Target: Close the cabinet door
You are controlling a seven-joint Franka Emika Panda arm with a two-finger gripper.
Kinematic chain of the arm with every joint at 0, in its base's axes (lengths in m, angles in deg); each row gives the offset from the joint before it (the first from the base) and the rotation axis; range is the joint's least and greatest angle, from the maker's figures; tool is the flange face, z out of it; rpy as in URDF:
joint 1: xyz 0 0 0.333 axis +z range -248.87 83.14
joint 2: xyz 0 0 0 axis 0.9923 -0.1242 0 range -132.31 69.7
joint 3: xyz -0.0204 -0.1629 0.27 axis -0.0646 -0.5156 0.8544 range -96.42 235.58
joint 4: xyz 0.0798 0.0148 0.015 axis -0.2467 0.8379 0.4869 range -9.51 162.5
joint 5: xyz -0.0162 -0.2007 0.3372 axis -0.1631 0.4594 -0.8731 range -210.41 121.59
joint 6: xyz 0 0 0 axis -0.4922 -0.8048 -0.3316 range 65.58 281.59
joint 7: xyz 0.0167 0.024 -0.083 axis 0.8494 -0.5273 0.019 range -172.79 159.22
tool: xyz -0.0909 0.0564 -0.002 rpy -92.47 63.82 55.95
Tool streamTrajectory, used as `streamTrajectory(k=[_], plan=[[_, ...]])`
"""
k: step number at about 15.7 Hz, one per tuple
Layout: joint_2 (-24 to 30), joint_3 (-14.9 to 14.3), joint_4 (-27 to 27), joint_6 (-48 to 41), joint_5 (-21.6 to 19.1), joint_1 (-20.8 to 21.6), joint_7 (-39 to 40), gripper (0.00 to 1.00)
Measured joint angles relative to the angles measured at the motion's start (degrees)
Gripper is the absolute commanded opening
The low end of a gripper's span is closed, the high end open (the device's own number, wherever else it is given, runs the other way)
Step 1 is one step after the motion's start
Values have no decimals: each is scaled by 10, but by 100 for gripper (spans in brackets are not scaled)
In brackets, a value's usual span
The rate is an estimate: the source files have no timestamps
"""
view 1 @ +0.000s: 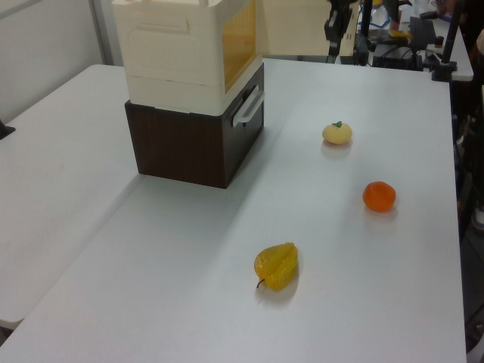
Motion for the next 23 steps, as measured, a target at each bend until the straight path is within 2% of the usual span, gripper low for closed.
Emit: streamTrajectory(k=[5,10,13,16,23], plan=[[10,-1,-65,-1,0,-44,2,0],[10,-12,-88,8,-11,-106,39,0],[9,-46,-89,41,-29,-110,51,0],[6,-67,-89,62,-38,-113,52,0],[-12,-77,-86,94,-40,-120,55,0]])
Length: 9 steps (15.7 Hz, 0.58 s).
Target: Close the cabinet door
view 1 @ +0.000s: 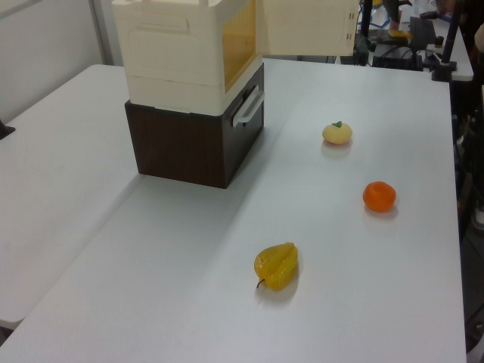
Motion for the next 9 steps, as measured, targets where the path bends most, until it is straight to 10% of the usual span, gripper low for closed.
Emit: streamTrajectory(k=[9], plan=[[-12,12,14,0,-34,15,3,0]])
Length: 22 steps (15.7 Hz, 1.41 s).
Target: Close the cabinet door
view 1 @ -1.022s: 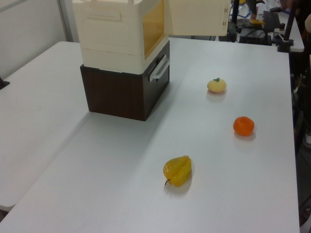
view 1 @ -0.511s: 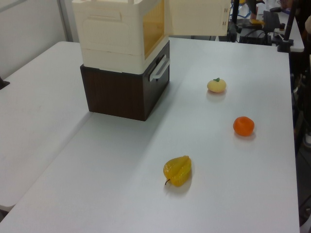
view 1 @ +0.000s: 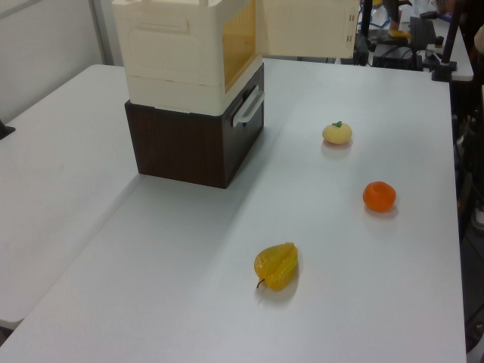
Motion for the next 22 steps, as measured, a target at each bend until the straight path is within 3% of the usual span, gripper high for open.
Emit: streamTrajectory(k=[4,11,17,20,22], plan=[[0,1,2,0,-32,22,0,0],[-5,13,11,8,-37,88,-23,0],[-38,80,23,160,-37,94,-91,0],[-71,92,24,260,-37,96,-104,0],[-79,92,24,282,-37,94,-104,0]])
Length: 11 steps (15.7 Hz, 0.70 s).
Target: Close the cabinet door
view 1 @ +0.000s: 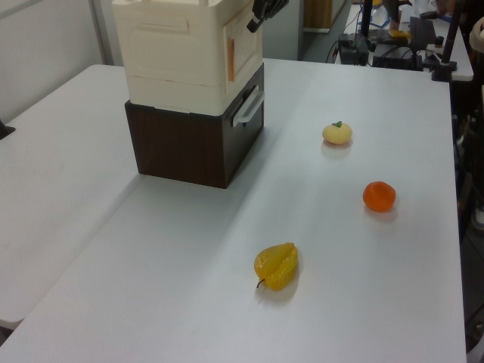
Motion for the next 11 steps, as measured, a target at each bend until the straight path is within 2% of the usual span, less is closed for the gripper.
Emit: streamTrajectory(k=[7,11], plan=[[-1,0,5,2,3,0,0,0],[7,1,34,-46,51,4,0,0]])
